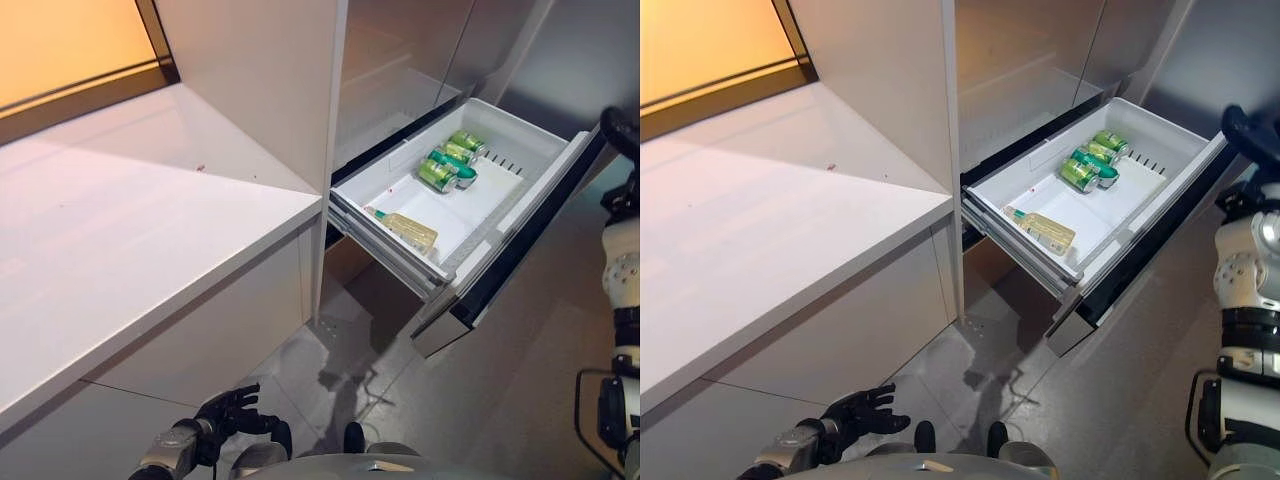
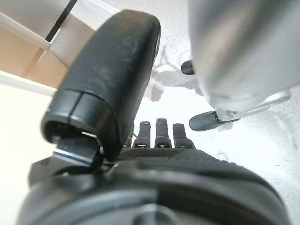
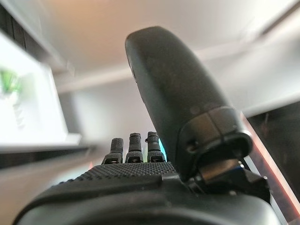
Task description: Put drinks into fridge and close the fridge
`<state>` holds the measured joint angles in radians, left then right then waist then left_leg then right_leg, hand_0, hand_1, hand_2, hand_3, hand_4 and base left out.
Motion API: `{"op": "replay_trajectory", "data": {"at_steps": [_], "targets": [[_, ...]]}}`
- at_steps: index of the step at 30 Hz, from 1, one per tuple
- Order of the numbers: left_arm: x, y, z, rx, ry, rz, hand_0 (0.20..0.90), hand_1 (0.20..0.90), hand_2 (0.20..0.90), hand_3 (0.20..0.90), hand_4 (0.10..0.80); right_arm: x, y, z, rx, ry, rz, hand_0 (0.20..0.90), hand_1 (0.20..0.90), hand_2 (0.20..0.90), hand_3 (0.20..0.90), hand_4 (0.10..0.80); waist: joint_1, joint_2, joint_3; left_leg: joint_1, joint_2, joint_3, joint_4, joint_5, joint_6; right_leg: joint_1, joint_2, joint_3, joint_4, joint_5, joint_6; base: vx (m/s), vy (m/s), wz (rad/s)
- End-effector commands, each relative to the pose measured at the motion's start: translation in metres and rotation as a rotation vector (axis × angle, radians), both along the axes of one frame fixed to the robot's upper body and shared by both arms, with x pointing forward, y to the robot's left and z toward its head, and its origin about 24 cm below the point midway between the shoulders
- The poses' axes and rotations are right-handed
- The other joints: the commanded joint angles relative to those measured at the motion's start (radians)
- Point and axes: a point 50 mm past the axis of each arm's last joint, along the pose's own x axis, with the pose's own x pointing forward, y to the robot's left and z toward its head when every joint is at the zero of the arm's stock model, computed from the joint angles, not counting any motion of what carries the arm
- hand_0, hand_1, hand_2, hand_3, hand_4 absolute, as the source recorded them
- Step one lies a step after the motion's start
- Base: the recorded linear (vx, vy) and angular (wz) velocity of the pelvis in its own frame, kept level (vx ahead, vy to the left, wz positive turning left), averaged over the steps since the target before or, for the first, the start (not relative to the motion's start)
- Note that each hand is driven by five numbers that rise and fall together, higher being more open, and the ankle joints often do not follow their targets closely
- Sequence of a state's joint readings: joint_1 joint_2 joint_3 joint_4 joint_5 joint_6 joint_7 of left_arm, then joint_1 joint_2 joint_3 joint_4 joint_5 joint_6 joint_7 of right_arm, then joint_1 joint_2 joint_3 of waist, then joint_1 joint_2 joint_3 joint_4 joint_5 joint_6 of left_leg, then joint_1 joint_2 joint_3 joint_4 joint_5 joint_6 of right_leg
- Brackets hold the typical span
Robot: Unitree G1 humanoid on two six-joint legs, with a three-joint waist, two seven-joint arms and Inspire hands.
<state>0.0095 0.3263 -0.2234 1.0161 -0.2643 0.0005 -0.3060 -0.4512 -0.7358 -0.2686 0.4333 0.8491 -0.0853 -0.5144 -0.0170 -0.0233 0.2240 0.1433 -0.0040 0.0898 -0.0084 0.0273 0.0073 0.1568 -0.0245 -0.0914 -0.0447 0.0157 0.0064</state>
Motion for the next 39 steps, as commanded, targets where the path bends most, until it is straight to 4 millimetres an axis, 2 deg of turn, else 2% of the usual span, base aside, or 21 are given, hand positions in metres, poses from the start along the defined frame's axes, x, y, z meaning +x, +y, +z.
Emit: {"op": "replay_trajectory", "data": {"at_steps": [1,5,7,8,10,15,22,27,28,31,32,33,34,35,36,37,39], "targets": [[-0.008,0.008,-0.001,0.05,0.034,-0.066,0.9,0.9,0.9,0.9,0.8,-0.013,-0.007,0.048,-0.037,-0.278,-0.102,0.9,0.9,0.9,0.9,0.8,0.043,-0.015,-0.048,-0.085,-0.045,-0.03,0.304,-0.278,0.067,-0.096,-0.056,-0.037,0.299,-0.178,0.013,0.0,0.0,0.0],[0.004,0.0,0.002,0.04,-0.011,-0.054,0.9,0.9,0.9,0.9,0.8,-0.01,-0.01,0.043,-0.039,-0.239,-0.119,0.9,0.9,0.9,0.9,0.8,0.055,-0.003,-0.003,-0.148,-0.057,-0.036,0.419,-0.33,0.086,-0.142,-0.077,-0.054,0.411,-0.223,-0.007,-0.022,0.015,0.1],[0.017,-0.004,0.007,0.037,-0.057,-0.032,0.9,0.9,0.9,0.9,0.8,-0.008,-0.013,0.043,-0.027,-0.226,-0.129,0.9,0.9,0.9,0.9,0.8,0.065,0.008,0.036,-0.223,-0.07,-0.044,0.525,-0.369,0.107,-0.206,-0.094,-0.065,0.525,-0.259,-0.026,-0.107,0.035,0.12],[0.017,-0.004,0.007,0.037,-0.057,-0.032,0.9,0.9,0.9,0.9,0.8,-0.008,-0.013,0.043,-0.027,-0.227,-0.129,0.9,0.9,0.9,0.9,0.8,0.064,0.008,0.034,-0.23,-0.071,-0.044,0.533,-0.372,0.107,-0.212,-0.095,-0.065,0.533,-0.263,-0.026,-0.12,0.045,0.18],[0.025,-0.006,0.011,0.036,-0.094,0.019,0.9,0.9,0.9,0.9,0.8,-0.002,-0.015,0.037,-0.002,-0.195,-0.092,0.9,0.9,0.9,0.9,0.8,0.073,0.021,0.069,-0.298,-0.079,-0.045,0.637,-0.409,0.12,-0.282,-0.105,-0.065,0.657,-0.307,-0.046,-0.118,0.061,0.2],[0.026,-0.002,0.012,0.045,-0.123,0.1,0.9,0.9,0.9,0.9,0.8,0.006,-0.015,0.019,0.128,-0.193,-0.043,0.9,0.9,0.9,0.9,0.8,0.088,0.033,0.112,-0.371,-0.089,-0.048,0.73,-0.43,0.131,-0.365,-0.12,-0.069,0.788,-0.351,-0.068,-0.06,0.049,0.14],[0.024,0.004,0.013,0.051,-0.137,0.183,0.9,0.9,0.9,0.9,0.8,0.023,-0.008,0.013,0.241,-0.213,0.052,0.9,0.9,0.9,0.9,0.8,0.11,0.05,0.154,-0.434,-0.103,-0.058,0.799,-0.435,0.132,-0.444,-0.134,-0.072,0.905,-0.389,-0.09,-0.023,0.049,0.09],[0.016,0.008,0.011,0.048,-0.126,0.223,0.9,0.9,0.9,0.9,0.8,0.039,0.009,0.02,0.178,-0.229,0.243,0.9,0.9,0.9,0.9,0.8,0.131,0.059,0.172,-0.446,-0.116,-0.072,0.79,-0.419,0.126,-0.461,-0.136,-0.08,0.928,-0.399,-0.099,0.026,0.048,0.09],[0.013,0.008,0.011,0.041,-0.13,0.229,0.9,0.9,0.9,0.9,0.8,0.045,0.018,0.027,0.135,-0.245,0.328,0.9,0.9,0.9,0.9,0.8,0.141,0.063,0.177,-0.445,-0.12,-0.079,0.774,-0.409,0.121,-0.46,-0.136,-0.085,0.923,-0.397,-0.099,0.029,0.038,0.07],[0.012,0.008,0.011,0.034,-0.138,0.23,0.9,0.9,0.9,0.9,0.8,0.05,0.027,0.036,0.076,-0.274,0.418,0.9,0.9,0.9,0.9,0.8,0.153,0.066,0.181,-0.441,-0.125,-0.087,0.751,-0.393,0.115,-0.456,-0.137,-0.093,0.914,-0.394,-0.098,0.053,0.015,0.06],[0.011,0.008,0.011,0.034,-0.142,0.221,0.9,0.9,0.9,0.9,0.8,0.053,0.031,0.041,0.038,-0.276,0.456,0.9,0.9,0.9,0.9,0.8,0.162,0.065,0.179,-0.43,-0.13,-0.1,0.746,-0.41,0.109,-0.445,-0.134,-0.088,0.917,-0.414,-0.09,0.044,0.012,0.03],[0.012,0.009,0.012,0.033,-0.152,0.209,0.9,0.9,0.9,0.9,0.8,0.056,0.035,0.049,-0.006,-0.286,0.494,0.9,0.9,0.9,0.9,0.8,0.17,0.07,0.185,-0.435,-0.129,-0.103,0.723,-0.374,0.107,-0.448,-0.14,-0.106,0.905,-0.39,-0.096,0.124,0.0,0.04],[0.012,0.009,0.012,0.033,-0.154,0.206,0.9,0.9,0.9,0.9,0.8,0.056,0.037,0.051,-0.015,-0.288,0.501,0.9,0.9,0.9,0.9,0.8,0.174,0.069,0.182,-0.425,-0.133,-0.113,0.723,-0.395,0.103,-0.439,-0.137,-0.096,0.91,-0.411,-0.088,-0.027,0.028,0.08],[0.013,0.009,0.014,0.027,-0.168,0.2,0.9,0.9,0.9,0.9,0.8,0.06,0.041,0.057,-0.05,-0.291,0.541,0.9,0.9,0.9,0.9,0.8,0.182,0.073,0.185,-0.429,-0.132,-0.117,0.696,-0.357,0.102,-0.44,-0.144,-0.114,0.894,-0.385,-0.093,0.112,0.0,0.08],[0.013,0.009,0.014,0.026,-0.171,0.199,0.9,0.9,0.9,0.9,0.8,0.06,0.042,0.059,-0.059,-0.29,0.548,0.9,0.9,0.9,0.9,0.8,0.186,0.071,0.182,-0.419,-0.135,-0.126,0.696,-0.377,0.098,-0.43,-0.14,-0.104,0.897,-0.406,-0.085,-0.04,0.029,0.12],[0.016,0.009,0.016,0.02,-0.187,0.191,0.9,0.9,0.9,0.9,0.8,0.064,0.047,0.067,-0.106,-0.279,0.577,0.9,0.9,0.9,0.9,0.8,0.197,0.077,0.185,-0.421,-0.133,-0.131,0.664,-0.337,0.096,-0.429,-0.148,-0.124,0.877,-0.378,-0.089,0.02,0.011,0.16],[0.017,0.011,0.018,0.019,-0.199,0.179,0.9,0.9,0.9,0.9,0.8,0.067,0.051,0.075,-0.14,-0.279,0.593,0.9,0.9,0.9,0.9,0.8,0.21,0.08,0.184,-0.412,-0.134,-0.145,0.628,-0.317,0.092,-0.42,-0.149,-0.133,0.856,-0.369,-0.084,-0.024,0.012,0.18]]}}
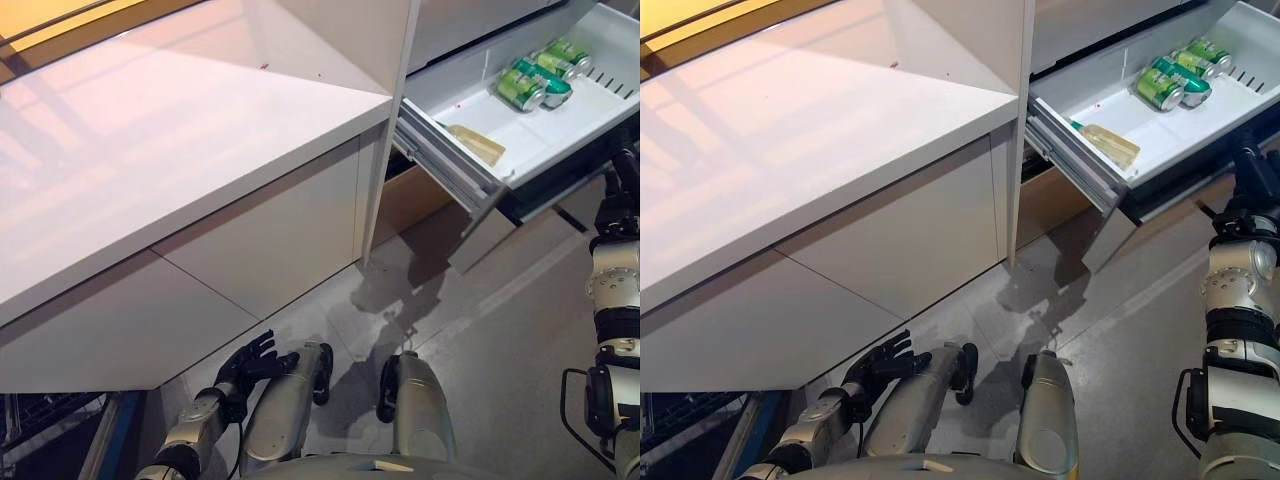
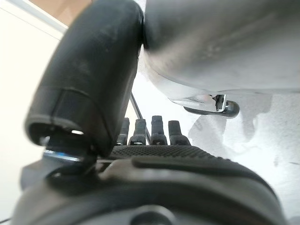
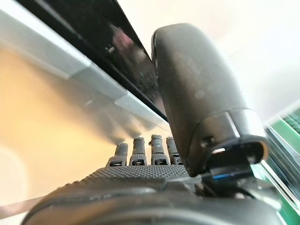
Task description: Put drinks into fridge and close the fridge
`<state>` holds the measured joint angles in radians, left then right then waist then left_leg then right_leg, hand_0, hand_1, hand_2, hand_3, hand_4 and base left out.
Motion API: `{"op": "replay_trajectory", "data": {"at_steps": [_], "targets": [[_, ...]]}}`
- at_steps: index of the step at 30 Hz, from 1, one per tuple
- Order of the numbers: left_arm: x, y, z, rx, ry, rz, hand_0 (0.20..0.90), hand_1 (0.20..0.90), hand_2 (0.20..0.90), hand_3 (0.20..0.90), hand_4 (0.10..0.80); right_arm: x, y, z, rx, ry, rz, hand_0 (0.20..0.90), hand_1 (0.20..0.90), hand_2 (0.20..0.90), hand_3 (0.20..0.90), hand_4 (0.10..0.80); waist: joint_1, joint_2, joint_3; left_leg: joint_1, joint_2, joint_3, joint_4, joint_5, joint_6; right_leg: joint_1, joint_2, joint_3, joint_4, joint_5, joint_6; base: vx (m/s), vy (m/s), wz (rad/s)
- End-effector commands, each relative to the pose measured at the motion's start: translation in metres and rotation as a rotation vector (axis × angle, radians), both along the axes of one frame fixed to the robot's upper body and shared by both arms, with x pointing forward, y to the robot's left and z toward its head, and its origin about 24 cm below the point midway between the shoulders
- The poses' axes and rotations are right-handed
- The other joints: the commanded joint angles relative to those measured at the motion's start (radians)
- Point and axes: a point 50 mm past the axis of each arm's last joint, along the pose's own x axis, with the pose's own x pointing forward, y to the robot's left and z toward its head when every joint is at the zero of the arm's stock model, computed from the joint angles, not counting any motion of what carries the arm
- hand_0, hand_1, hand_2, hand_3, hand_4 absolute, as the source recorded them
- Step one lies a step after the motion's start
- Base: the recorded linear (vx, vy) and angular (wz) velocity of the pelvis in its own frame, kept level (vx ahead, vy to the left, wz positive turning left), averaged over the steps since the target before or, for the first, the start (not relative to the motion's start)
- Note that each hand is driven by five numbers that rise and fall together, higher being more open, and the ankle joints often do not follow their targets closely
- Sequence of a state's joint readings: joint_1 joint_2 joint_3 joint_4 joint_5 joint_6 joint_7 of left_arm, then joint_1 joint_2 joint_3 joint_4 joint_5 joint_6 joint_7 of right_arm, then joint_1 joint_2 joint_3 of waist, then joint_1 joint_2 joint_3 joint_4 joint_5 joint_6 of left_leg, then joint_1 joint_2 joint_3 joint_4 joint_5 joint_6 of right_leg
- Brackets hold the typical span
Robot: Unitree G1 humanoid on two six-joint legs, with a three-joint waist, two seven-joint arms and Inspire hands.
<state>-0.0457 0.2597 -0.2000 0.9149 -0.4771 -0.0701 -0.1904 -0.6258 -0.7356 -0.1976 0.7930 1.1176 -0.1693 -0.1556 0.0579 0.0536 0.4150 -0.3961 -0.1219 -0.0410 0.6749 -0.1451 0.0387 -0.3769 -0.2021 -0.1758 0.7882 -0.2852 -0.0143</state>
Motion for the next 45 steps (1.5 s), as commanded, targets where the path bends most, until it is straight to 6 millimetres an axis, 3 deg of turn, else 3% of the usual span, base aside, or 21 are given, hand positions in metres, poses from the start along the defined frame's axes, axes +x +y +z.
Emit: {"op": "replay_trajectory", "data": {"at_steps": [1,3,4,5,10,19,25,28,32,34,35,37,42,45], "targets": [[-0.032,0.037,-0.001,0.132,0.058,-0.028,0.9,0.9,0.9,0.9,0.8,0.04,0.058,0.097,-0.339,-0.217,0.33,0.9,0.9,0.9,0.9,0.8,0.142,0.003,-0.008,0.134,-0.016,-0.022,-0.074,-0.134,0.058,0.122,0.027,-0.054,0.01,-0.063,-0.061,0.016,-0.004,0.1],[-0.033,0.04,-0.001,0.143,0.065,-0.035,0.9,0.9,0.9,0.9,0.8,0.041,0.058,0.103,-0.354,-0.222,0.318,0.9,0.9,0.9,0.9,0.8,0.15,0.003,-0.011,0.146,-0.017,-0.035,-0.104,-0.119,0.054,0.138,0.027,-0.061,-0.017,-0.053,-0.055,0.056,-0.013,0.09],[-0.033,0.04,-0.001,0.142,0.066,-0.034,0.9,0.9,0.9,0.9,0.8,0.041,0.058,0.103,-0.354,-0.221,0.319,0.9,0.9,0.9,0.9,0.8,0.15,-0.001,-0.013,0.156,-0.019,-0.04,-0.099,-0.143,0.052,0.147,0.031,-0.05,-0.013,-0.074,-0.047,0.027,-0.006,0.18],[-0.035,0.042,-0.002,0.155,0.081,-0.042,0.9,0.9,0.9,0.9,0.8,0.042,0.06,0.108,-0.364,-0.229,0.301,0.9,0.9,0.9,0.9,0.8,0.157,0.001,-0.019,0.162,-0.014,-0.046,-0.138,-0.103,0.049,0.16,0.03,-0.07,-0.057,-0.038,-0.049,0.03,-0.005,0.17],[-0.043,0.048,-0.006,0.181,0.13,-0.056,0.9,0.9,0.9,0.9,0.8,0.043,0.061,0.115,-0.34,-0.255,0.234,0.9,0.9,0.9,0.9,0.8,0.157,-0.01,-0.045,0.214,-0.003,-0.056,-0.213,-0.079,0.04,0.223,0.046,-0.071,-0.171,0.001,-0.03,0.029,0.006,0.18],[-0.043,0.047,-0.008,0.185,0.138,-0.071,0.9,0.9,0.9,0.9,0.8,0.035,0.06,0.092,-0.314,-0.237,0.157,0.9,0.9,0.9,0.9,0.8,0.103,-0.034,-0.103,0.291,0.02,-0.009,-0.309,-0.056,0.038,0.297,0.071,-0.031,-0.367,0.086,0.012,-0.018,0.017,-0.07],[-0.036,0.04,-0.007,0.17,0.12,-0.06,0.9,0.9,0.9,0.9,0.8,0.022,0.063,0.025,-0.247,-0.105,0.127,0.9,0.9,0.9,0.9,0.8,0.046,-0.043,-0.15,0.338,0.037,0.042,-0.398,-0.025,0.036,0.323,0.085,0.006,-0.489,0.151,0.044,-0.069,0.029,-0.27],[-0.036,0.039,-0.008,0.16,0.117,-0.04,0.9,0.9,0.9,0.9,0.8,0.005,0.073,-0.031,-0.183,0.01,0.166,0.9,0.9,0.9,0.9,0.8,0.013,-0.05,-0.182,0.367,0.049,0.071,-0.456,-0.007,0.029,0.343,0.097,0.024,-0.558,0.179,0.058,-0.079,-0.003,-0.28],[-0.043,0.041,-0.01,0.131,0.128,0.011,0.9,0.9,0.9,0.9,0.8,-0.035,0.078,-0.11,-0.163,0.246,0.229,0.9,0.9,0.9,0.9,0.8,-0.022,-0.056,-0.227,0.409,0.063,0.1,-0.532,0.017,0.018,0.37,0.117,0.036,-0.631,0.205,0.069,-0.075,-0.026,-0.36],[-0.045,0.042,-0.011,0.126,0.137,0.027,0.9,0.9,0.9,0.9,0.8,-0.052,0.085,-0.143,-0.167,0.372,0.281,0.9,0.9,0.9,0.9,0.8,-0.037,-0.06,-0.244,0.425,0.071,0.109,-0.562,0.028,0.012,0.379,0.126,0.039,-0.655,0.213,0.07,-0.073,-0.033,-0.23],[-0.046,0.043,-0.011,0.127,0.14,0.031,0.9,0.9,0.9,0.9,0.8,-0.056,0.087,-0.15,-0.166,0.404,0.296,0.9,0.9,0.9,0.9,0.8,-0.04,-0.062,-0.249,0.429,0.072,0.111,-0.571,0.031,0.01,0.383,0.128,0.039,-0.662,0.216,0.071,-0.077,-0.039,-0.24],[-0.05,0.045,-0.012,0.127,0.16,0.048,0.9,0.9,0.9,0.9,0.8,-0.081,0.094,-0.189,-0.171,0.581,0.388,0.9,0.9,0.9,0.9,0.8,-0.052,-0.068,-0.268,0.448,0.08,0.122,-0.604,0.042,0.002,0.397,0.137,0.039,-0.696,0.229,0.074,-0.087,-0.05,-0.24],[-0.056,0.047,-0.016,0.114,0.204,0.062,0.9,0.9,0.9,0.9,0.8,-0.123,0.097,-0.241,-0.148,0.852,0.487,0.9,0.9,0.9,0.9,0.8,-0.055,-0.076,-0.287,0.472,0.088,0.132,-0.639,0.054,-0.008,0.422,0.152,0.031,-0.741,0.242,0.073,-0.064,-0.055,-0.11],[-0.063,0.042,-0.022,0.1,0.248,0.054,0.9,0.9,0.9,0.9,0.8,-0.153,0.11,-0.273,-0.082,1.021,0.567,0.9,0.9,0.9,0.9,0.8,-0.048,-0.077,-0.296,0.481,0.093,0.133,-0.658,0.064,-0.016,0.439,0.163,0.02,-0.767,0.246,0.069,-0.057,-0.053,0.03]]}}
